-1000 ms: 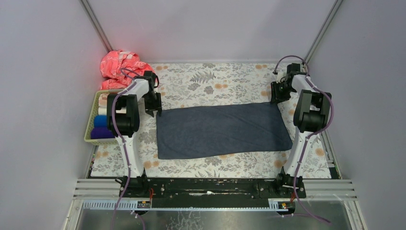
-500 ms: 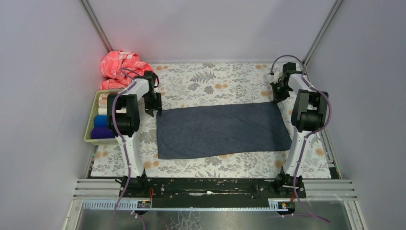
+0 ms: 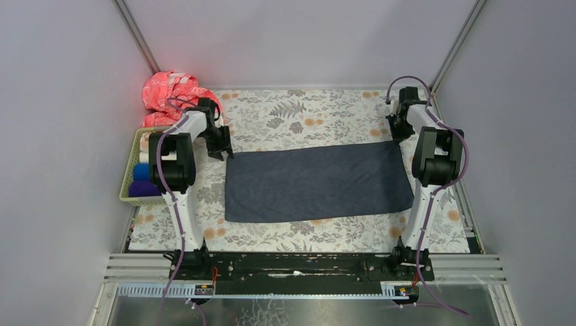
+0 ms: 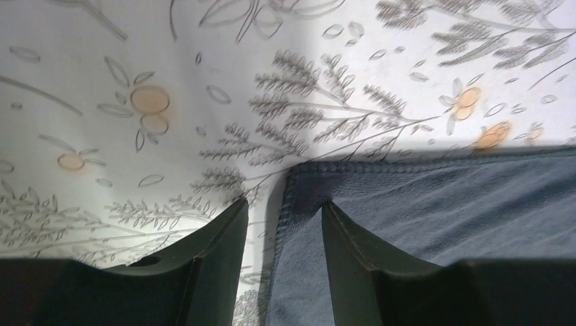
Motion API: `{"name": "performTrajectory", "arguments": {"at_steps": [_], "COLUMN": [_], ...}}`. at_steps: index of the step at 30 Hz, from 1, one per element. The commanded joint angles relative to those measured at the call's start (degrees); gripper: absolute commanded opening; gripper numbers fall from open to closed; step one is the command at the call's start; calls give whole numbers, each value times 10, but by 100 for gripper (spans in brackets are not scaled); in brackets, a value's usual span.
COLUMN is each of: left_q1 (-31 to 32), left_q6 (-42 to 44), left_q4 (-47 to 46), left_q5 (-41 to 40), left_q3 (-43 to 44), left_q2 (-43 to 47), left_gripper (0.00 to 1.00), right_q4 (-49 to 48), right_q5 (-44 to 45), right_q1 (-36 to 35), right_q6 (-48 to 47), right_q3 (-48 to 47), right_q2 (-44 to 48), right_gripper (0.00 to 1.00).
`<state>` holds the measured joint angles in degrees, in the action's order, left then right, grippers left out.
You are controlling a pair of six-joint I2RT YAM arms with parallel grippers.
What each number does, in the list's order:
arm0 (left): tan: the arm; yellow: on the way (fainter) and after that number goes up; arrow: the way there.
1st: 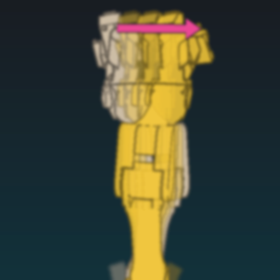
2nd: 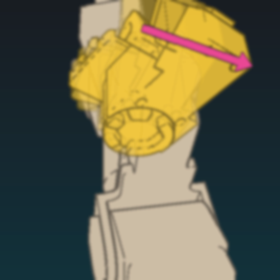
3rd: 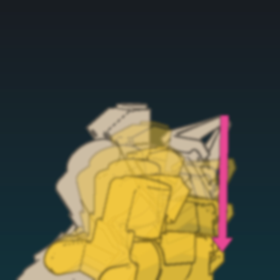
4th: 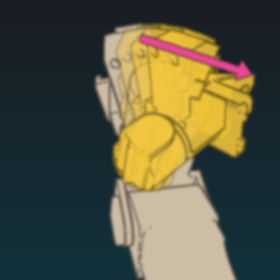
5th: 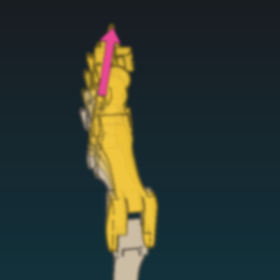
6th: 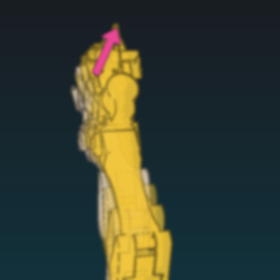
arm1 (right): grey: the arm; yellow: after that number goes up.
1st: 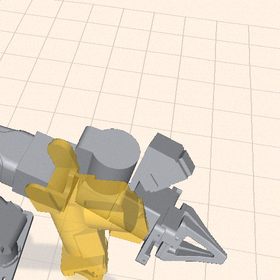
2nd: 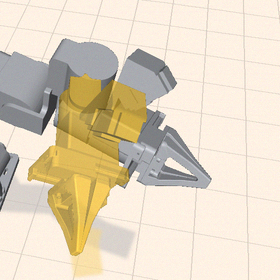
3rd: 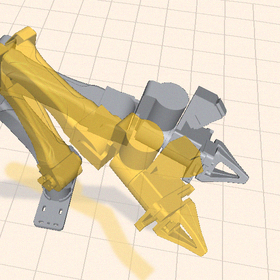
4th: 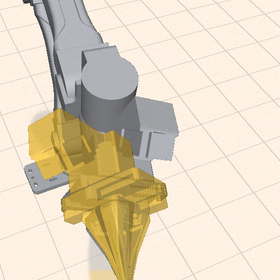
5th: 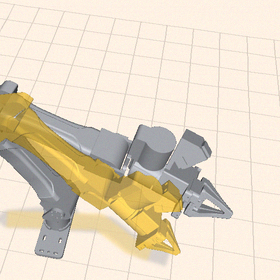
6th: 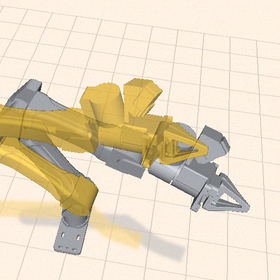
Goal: Roll the towels
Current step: Fold the towel at the center of the board.
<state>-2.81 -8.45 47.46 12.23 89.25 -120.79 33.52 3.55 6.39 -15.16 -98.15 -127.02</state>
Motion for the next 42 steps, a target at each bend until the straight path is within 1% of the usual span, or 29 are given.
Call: {"name": "performTrajectory", "arguments": {"at_steps": [1, 7, 11, 13, 15, 16, 19, 21, 29, 35, 42], "left_q1": [-8, -7, 1, 2, -2, -3, -5, -5, 25, 43, 47], "left_q6": [-11, -8, 1, 0, -10, -13, -17, -13, 6, 10, 11], "left_q4": [-67, -61, -51, -46, -58, -63, -67, -60, -39, -31, -26], "left_q5": [43, 24, -14, 9, 50, 54, 26, -3, -73, -98, -138], "left_q3": [0, 15, 18, 18, 13, 12, 19, 26, 24, 29, 28], "left_q2": [15, 4, -11, -11, 6, 20, 50, 49, 5, -19, -43], "left_gripper": [44, 43, 42, 42, 42, 42, 44, 44, 41, 41, 40], "right_q4": [-28, -31, -33, -33, -33, -32, -35, -37, -38, -36, -38], "right_q5": [26, 21, 15, 13, 18, 20, 22, 19, 16, 11, 8], "right_q1": [4, 4, 3, 3, 3, 3, 4, 4, 2, 3, 3], "right_q6": [-7, -7, -5, -6, -8, -9, -9, -9, -8, -6, -6], "right_q3": [15, 21, 23, 25, 27, 28, 31, 32, 34, 31, 32], "right_q2": [-3, -1, 0, 1, 2, 3, 7, 7, 7, 7, 9], "right_gripper": [0, 0, 0, 0, 0, 0, 0, 0, 0, 0, 0]}}
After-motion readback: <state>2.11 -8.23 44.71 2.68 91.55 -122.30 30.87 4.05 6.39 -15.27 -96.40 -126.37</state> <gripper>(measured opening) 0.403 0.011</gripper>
